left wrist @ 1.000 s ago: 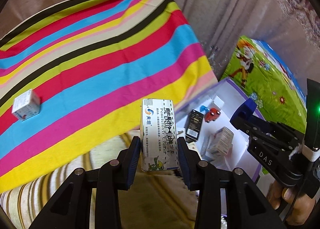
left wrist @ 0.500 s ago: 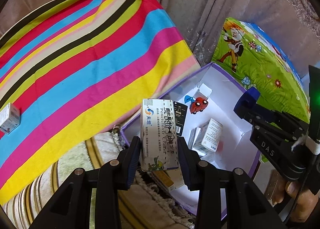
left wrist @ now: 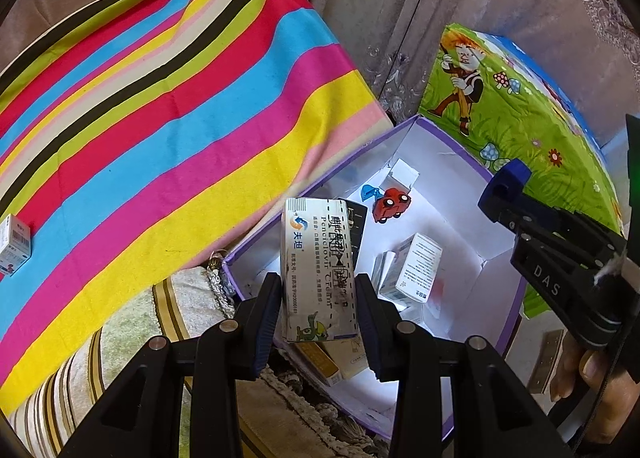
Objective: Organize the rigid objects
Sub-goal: 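Open both tools to drop the strip box and blue cube into the box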
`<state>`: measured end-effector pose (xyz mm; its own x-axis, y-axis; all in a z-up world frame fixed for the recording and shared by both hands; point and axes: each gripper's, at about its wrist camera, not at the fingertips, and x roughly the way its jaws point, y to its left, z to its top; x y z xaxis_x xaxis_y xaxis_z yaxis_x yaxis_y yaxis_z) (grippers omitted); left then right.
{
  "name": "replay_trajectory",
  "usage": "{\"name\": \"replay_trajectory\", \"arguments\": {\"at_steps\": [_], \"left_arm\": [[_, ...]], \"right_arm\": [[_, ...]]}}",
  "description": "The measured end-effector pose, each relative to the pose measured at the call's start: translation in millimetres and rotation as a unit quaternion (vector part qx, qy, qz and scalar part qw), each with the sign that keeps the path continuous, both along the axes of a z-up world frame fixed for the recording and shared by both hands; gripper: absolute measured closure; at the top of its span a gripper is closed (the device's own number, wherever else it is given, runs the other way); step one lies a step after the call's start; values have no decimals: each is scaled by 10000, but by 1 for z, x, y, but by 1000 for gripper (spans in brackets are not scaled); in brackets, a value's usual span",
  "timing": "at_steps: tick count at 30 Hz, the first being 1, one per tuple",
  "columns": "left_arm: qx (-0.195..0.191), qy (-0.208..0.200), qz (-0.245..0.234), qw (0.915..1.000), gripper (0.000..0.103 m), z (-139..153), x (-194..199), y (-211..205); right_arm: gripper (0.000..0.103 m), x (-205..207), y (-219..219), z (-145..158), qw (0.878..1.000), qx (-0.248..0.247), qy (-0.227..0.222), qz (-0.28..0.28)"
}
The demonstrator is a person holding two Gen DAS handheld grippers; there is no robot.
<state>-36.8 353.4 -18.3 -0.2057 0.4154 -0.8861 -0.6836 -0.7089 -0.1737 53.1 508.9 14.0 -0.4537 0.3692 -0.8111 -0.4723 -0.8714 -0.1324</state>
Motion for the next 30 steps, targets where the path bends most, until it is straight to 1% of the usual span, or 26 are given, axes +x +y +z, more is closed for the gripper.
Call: {"name": "replay_trajectory", "arguments": {"at_steps": [4, 6, 8, 10, 12, 13, 24, 30], "left_arm": [[13, -77, 7, 10000, 62, -1, -2, 1], [-10, -72, 27, 10000, 52, -2, -2, 1], [13, -65, 37, 10000, 50, -1, -2, 0], [21, -70, 56, 10000, 50, -1, -2, 0], [25, -99, 83, 9999, 50, -1, -4, -1], [32, -113, 105, 9999, 50, -1, -4, -2], [189, -215, 269, 9992, 50, 1, -10, -12], [241, -82, 469, 9986, 50, 9, -15, -29]], "right_arm": [[71, 0, 1, 1, 10000, 51, -10, -33], [70, -1, 1, 1, 10000, 66, -41, -61], [64, -1, 0, 1, 10000, 65, -38, -42], [48, -1, -1, 2, 9999, 100, -11, -36], [40, -1, -2, 4, 9999, 145, 30, -25], [38, -1, -2, 5, 9999, 152, 46, -20], [36, -2, -8, 8, 9999, 152, 55, 39], [34, -6, -20, 17, 9996, 210, 110, 144]]}}
